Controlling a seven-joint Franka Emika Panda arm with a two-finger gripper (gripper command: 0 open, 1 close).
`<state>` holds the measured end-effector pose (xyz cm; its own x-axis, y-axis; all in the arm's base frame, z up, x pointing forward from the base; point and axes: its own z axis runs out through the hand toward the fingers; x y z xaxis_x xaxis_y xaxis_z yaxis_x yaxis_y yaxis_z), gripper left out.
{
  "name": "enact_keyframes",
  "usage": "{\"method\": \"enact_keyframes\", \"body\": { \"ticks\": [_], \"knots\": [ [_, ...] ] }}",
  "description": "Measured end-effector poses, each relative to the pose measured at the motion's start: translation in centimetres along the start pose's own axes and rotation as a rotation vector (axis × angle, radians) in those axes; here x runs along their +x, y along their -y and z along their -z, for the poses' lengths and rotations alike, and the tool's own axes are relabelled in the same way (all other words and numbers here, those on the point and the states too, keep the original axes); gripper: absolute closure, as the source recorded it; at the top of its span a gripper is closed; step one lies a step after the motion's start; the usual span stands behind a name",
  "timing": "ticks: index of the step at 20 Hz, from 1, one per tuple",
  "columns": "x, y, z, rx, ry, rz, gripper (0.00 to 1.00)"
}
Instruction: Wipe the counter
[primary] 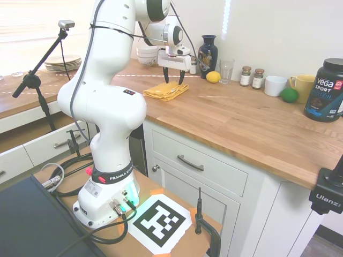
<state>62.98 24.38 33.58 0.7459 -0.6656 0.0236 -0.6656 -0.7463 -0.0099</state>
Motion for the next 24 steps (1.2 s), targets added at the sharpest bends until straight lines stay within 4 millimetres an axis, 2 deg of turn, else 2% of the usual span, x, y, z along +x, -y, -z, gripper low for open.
{"method": "enact_keyframes", "body": {
  "ticks": [24],
  "knots": [
    [0.86, -0.19, -0.09, 0.038, -0.023, -0.033, 1.00]
  ]
}}
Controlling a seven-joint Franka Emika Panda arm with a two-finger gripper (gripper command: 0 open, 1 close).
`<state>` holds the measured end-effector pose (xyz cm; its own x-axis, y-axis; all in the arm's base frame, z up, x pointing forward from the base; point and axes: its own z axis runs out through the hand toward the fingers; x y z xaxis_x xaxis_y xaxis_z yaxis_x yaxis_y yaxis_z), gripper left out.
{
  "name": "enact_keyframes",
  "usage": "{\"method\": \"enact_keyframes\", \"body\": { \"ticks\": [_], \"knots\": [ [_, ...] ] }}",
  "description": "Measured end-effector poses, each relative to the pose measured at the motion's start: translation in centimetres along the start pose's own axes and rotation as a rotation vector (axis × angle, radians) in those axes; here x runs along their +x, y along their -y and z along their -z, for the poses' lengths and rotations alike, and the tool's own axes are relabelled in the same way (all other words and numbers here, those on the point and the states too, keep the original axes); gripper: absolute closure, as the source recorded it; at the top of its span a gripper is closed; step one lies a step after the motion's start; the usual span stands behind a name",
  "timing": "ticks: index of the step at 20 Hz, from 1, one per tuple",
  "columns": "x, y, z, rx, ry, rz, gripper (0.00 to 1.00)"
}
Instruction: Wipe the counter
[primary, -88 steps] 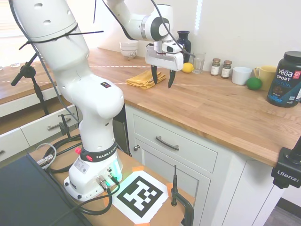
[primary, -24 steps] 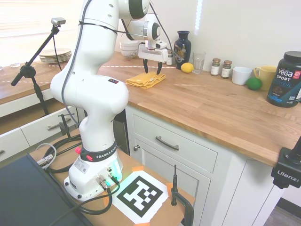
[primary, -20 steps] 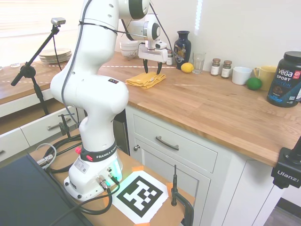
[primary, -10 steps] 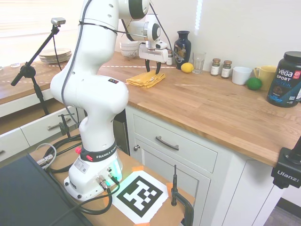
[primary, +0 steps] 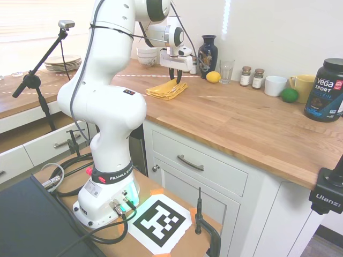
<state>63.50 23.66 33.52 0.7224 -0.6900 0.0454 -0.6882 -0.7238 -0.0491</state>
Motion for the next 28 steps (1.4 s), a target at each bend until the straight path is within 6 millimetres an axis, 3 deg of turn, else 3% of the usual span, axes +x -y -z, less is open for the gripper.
{"method": "enact_keyframes", "body": {
  "ticks": [10, 14, 28],
  "knots": [
    [0.3, -0.2, 0.1, 0.000, -0.003, -0.004, 1.00],
    [1.4, -1.1, 0.1, -0.010, -0.011, -0.018, 1.00],
    [11.3, -11.3, 0.2, -0.048, -0.027, -0.018, 1.00]
  ]
}}
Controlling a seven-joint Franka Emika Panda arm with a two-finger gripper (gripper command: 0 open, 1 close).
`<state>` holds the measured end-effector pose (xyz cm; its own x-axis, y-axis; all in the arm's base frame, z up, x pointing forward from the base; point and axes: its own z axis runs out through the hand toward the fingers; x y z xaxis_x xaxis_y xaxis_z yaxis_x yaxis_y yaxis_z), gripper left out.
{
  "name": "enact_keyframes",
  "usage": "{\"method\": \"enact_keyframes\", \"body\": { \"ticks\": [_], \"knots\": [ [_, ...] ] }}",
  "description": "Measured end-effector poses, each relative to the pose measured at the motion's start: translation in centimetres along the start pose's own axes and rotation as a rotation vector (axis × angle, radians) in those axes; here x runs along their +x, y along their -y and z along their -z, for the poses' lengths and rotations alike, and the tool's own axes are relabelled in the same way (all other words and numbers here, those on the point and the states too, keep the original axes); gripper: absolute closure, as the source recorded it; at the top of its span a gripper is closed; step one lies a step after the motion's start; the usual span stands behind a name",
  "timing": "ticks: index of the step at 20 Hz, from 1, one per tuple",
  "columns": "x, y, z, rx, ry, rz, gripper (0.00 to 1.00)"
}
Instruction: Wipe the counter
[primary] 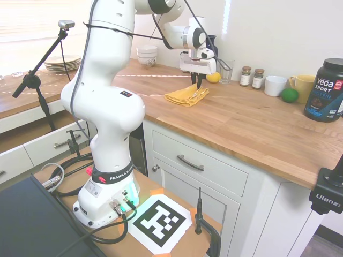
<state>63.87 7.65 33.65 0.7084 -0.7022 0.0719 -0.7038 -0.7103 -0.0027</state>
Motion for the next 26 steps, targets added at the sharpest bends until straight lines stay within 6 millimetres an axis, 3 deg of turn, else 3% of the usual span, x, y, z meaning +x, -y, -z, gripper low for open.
{"method": "enact_keyframes", "body": {
  "ticks": [7, 26],
  "knots": [
    [5.5, -5.4, -0.4, 0.003, 0.010, -0.010, 1.00],
    [15.8, -18.1, -0.8, 0.003, 0.011, -0.068, 1.00]
  ]
}}
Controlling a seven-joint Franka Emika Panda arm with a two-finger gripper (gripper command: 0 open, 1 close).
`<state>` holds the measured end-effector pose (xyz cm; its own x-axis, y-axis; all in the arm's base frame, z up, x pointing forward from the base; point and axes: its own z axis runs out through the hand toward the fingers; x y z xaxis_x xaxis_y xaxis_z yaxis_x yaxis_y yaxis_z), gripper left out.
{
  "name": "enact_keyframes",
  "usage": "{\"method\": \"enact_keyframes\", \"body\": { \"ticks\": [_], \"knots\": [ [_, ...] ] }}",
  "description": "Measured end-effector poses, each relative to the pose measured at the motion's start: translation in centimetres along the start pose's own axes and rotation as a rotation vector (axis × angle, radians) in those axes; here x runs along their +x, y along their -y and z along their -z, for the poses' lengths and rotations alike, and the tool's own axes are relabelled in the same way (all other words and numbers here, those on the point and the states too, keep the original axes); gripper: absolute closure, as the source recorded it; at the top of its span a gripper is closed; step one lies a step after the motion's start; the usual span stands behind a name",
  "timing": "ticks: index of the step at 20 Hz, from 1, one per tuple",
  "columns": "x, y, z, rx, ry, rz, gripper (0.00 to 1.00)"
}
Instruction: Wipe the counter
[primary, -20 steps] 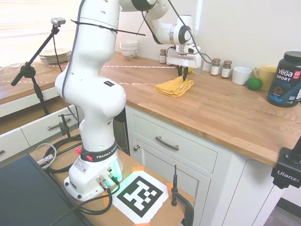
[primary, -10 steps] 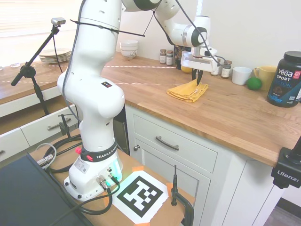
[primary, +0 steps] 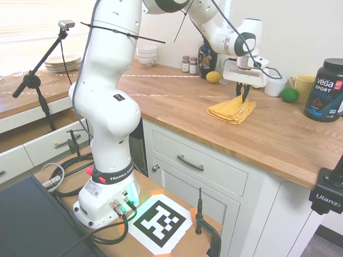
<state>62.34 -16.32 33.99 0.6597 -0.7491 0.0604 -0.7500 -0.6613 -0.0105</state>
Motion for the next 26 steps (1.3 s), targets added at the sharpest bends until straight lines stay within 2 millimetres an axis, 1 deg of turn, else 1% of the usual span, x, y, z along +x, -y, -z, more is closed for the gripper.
{"method": "enact_keyframes", "body": {
  "ticks": [2, 6, 14, 16, 18, 22, 24, 26],
  "knots": [
    [0.9, -0.7, 0.0, -0.004, 0.000, -0.005, 1.00],
    [3.4, -2.4, -0.2, -0.002, -0.001, -0.022, 1.00],
    [8.6, -7.0, -0.4, 0.002, 0.009, -0.068, 1.00],
    [9.4, -7.6, -0.5, 0.003, 0.015, -0.074, 1.00],
    [9.8, -7.6, -0.5, 0.003, 0.019, -0.075, 1.00],
    [9.7, -7.4, -0.5, 0.001, 0.022, -0.071, 1.00],
    [9.4, -6.7, -0.5, 0.002, 0.022, -0.061, 1.00],
    [8.8, -5.3, -0.4, 0.005, 0.022, -0.046, 1.00]
  ]
}}
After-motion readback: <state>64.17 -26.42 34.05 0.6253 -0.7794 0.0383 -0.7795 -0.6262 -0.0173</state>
